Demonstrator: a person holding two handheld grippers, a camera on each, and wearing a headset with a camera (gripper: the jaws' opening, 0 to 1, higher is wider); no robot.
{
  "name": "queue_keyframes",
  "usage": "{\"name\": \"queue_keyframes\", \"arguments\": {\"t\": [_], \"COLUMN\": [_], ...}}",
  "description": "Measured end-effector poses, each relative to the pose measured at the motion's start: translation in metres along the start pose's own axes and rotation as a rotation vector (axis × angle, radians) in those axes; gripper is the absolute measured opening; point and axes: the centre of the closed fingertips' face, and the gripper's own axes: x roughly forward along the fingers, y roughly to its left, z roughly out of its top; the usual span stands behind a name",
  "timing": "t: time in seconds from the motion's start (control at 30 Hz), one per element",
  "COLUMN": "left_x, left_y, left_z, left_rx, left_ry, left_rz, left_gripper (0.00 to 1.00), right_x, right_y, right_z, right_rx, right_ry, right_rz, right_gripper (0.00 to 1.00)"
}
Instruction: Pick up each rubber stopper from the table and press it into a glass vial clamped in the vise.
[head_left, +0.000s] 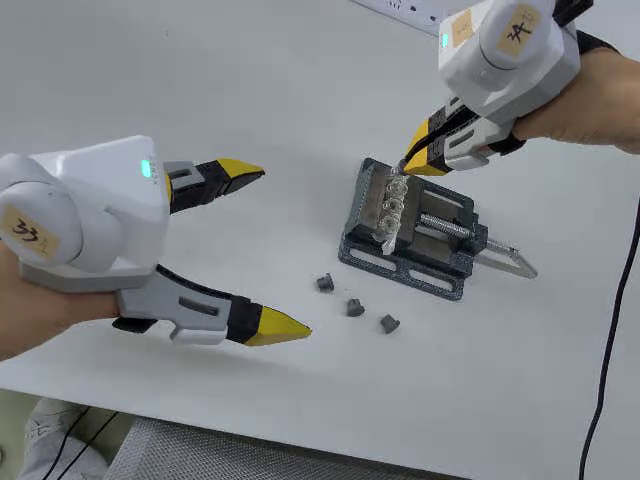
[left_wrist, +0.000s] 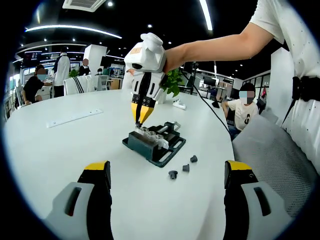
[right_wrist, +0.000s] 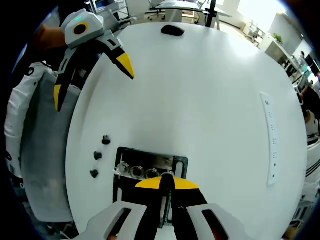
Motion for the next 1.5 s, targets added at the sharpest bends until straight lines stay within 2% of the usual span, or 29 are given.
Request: {"name": "queue_keyframes", "arguments": {"t": [0.27, 0.67, 1.1, 1.27, 1.5], "left_x": [-0.002, -0.003, -0.006, -0.006, -0.007], "left_y": [0.000, -0.003, -0.002, -0.003, -0.005], "left_z": [0.001, 0.003, 0.006, 0.008, 0.011], "left_rx": [0.002, 0.014, 0.031, 0.041, 0.060], "left_ry": [0.002, 0.012, 0.029, 0.036, 0.048], "left_rz": [0.005, -0.001, 0.000, -0.004, -0.011], "left_gripper": [0.94, 0.94, 0.96, 0.96, 0.96], "right_x": [-0.002, -0.012, -0.033, -0.045, -0.062], "right_y": [0.004, 0.004, 0.006, 0.008, 0.018], "right_z": [-0.002, -0.008, -0.011, -0.013, -0.017], "right_rx": [0.002, 0.039, 0.103, 0.142, 0.205], "right_ry": [-0.011, -0.049, -0.128, -0.175, -0.245], "right_rz": [-0.009, -0.053, -0.120, -0.160, -0.216], "right_gripper": [0.03, 0.09, 0.18, 0.22, 0.26]}}
